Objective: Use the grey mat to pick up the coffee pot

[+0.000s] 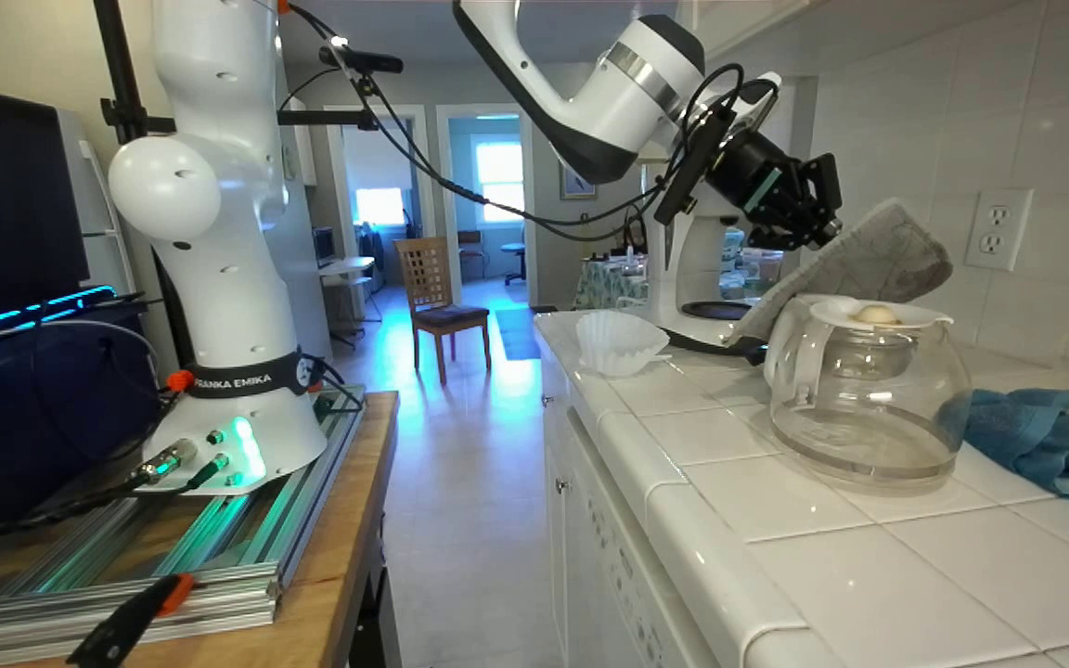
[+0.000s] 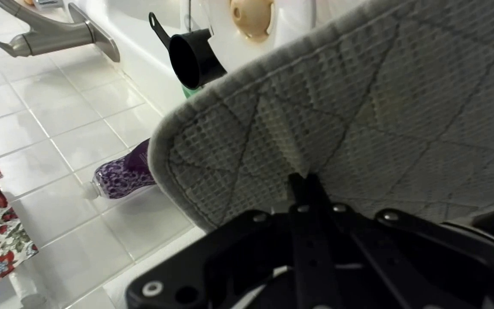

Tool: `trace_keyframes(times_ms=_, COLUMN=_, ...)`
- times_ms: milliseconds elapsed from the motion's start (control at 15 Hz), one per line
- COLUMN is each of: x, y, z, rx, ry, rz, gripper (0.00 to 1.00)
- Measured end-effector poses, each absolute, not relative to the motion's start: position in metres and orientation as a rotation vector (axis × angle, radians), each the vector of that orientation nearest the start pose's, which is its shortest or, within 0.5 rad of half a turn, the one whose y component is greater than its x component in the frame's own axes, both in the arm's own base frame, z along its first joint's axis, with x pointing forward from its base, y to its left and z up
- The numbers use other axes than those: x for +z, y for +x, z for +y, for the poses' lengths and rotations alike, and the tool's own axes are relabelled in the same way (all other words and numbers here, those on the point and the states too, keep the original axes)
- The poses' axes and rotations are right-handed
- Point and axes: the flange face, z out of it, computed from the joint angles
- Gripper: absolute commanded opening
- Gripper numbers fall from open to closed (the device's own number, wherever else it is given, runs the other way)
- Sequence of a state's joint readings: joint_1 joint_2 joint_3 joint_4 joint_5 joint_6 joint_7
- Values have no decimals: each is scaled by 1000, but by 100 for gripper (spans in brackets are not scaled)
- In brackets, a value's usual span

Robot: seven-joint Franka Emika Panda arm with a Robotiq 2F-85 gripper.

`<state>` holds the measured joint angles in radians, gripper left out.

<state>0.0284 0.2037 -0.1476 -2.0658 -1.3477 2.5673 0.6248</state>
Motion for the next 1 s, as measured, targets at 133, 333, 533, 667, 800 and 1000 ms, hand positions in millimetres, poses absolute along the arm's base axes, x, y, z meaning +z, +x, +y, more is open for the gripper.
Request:
trace_keyframes(times_ms=133, x=356, y=597, z=-52, rx=551, ry=2224, rz=411, gripper=0)
trace_keyframes(times_ms=333, x=353, y=595, z=-50, rx=545, ry=2189, rz=416, gripper=0)
trace_keyframes(times_ms=533, x=346, y=591, z=-46, rx=530, ry=2172, rz=427, gripper=0)
trace_keyframes(times_ms=667, x=340, y=587, z=-45, rx=518, ry=2169, rz=437, gripper=8)
trace_keyframes(times_ms=800, x=336, y=584, z=-42, rx=510, ry=2172, rz=446, gripper=33)
trace_keyframes(times_ms=1000, x=332, y=580, z=-39, rx=508, ry=2179, rz=447, gripper=54)
